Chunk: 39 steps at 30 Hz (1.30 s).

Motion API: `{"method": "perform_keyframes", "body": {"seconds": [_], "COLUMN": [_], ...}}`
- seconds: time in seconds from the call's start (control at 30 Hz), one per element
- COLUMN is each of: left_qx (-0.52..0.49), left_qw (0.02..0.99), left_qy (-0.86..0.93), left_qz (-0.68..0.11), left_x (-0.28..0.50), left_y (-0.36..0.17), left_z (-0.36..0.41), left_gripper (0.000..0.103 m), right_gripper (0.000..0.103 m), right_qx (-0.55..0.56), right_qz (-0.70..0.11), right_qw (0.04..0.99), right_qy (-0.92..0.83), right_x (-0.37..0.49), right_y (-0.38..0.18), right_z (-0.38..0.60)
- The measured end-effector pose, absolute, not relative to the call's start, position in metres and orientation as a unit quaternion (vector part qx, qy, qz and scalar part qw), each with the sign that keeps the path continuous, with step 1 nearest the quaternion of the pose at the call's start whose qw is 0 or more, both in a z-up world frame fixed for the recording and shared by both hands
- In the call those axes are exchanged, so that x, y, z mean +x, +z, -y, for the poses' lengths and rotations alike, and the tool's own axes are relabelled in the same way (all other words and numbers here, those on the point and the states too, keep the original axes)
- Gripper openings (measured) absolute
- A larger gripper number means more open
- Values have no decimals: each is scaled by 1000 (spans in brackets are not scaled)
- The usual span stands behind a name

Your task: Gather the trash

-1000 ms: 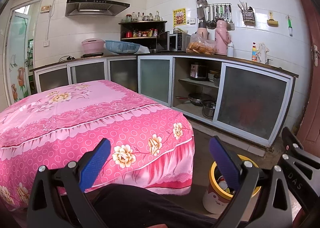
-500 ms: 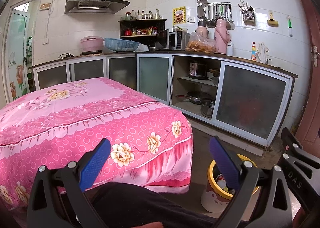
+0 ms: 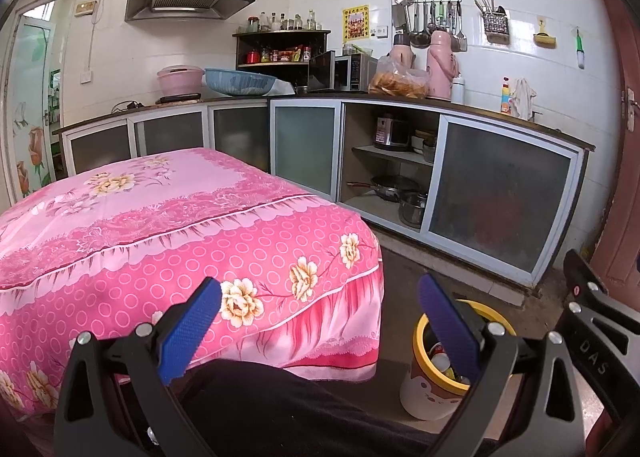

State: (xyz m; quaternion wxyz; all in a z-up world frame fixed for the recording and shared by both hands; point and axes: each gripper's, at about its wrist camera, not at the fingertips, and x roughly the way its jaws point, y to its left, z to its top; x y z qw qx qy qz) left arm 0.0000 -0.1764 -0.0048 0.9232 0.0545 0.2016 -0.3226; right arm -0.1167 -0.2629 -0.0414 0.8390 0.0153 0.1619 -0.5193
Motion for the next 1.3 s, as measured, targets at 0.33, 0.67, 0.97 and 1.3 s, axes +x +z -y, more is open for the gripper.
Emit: {"method": "perform_keyframes", "body": {"seconds": [0.33, 0.67, 0.97, 1.3], "left_qx": [56, 58, 52, 60], "left_qw": [922, 921, 919, 917], "left_qy": [-324, -325, -328, -327], "left_qz": [-205, -208, -212, -220], "left_x": [-1, 1, 2, 6], "left_y": [-6, -7, -9, -11], "left_z": [177, 178, 177, 179], "left_gripper": [95, 95, 95, 95], "right_gripper": [95, 95, 95, 95], "right_qx": [15, 16, 16, 17], "right_qz": [-162, -163, -163, -164], "right_qw": [839, 839, 839, 839], "right_qy": [-519, -519, -519, -519], "right_x": [-117, -117, -117, -117], "right_y": [-41, -41, -41, -41], "right_z": [264, 264, 264, 265]}}
